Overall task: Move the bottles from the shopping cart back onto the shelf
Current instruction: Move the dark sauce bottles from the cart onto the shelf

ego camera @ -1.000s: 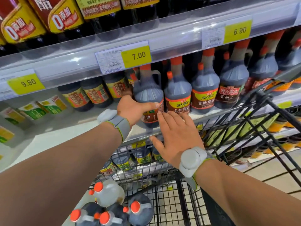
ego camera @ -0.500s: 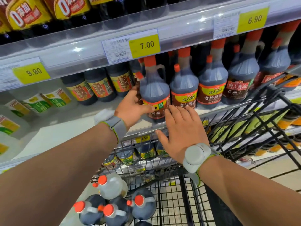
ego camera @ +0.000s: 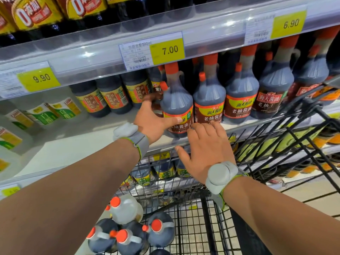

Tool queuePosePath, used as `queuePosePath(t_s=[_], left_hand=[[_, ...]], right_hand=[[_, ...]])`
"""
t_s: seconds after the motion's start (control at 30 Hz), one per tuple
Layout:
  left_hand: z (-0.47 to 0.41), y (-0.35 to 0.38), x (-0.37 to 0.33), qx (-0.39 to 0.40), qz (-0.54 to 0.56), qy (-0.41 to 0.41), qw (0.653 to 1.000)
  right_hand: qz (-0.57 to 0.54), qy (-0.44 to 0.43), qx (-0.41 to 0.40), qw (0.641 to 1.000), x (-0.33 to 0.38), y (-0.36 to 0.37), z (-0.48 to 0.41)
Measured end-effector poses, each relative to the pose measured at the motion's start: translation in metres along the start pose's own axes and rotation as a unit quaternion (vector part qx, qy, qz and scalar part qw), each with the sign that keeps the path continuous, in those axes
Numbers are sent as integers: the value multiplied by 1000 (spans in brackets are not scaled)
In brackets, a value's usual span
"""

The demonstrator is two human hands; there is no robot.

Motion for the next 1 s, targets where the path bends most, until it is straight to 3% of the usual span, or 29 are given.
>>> queuePosePath(t_s=[0.37,0.8,0.9,1.0], left_hand=[[2,2,-6,-18,-50,27,998],[38,-17,-15,82,-128,33,988],[54,-37,-15,108,-203,48,972],[71,-48,-15,138,-339,99,925]], right_hand=[[-25,-3,-8,1000,-2,-1,1],[-23,-8,-16,1000,-5,-1,0],[-39,-11,-8,999,1,-6,8],[-66,-49,1,997,19,-11,28]])
Point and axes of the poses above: each hand's wrist, its own z-axis away from the middle knuckle, its own y-axis out of the palm, x = y × z, the point moved 9 cm from there along -z, towards the middle knuckle, and after that the axes turned 12 degrees about z, right-handed, at the moved point
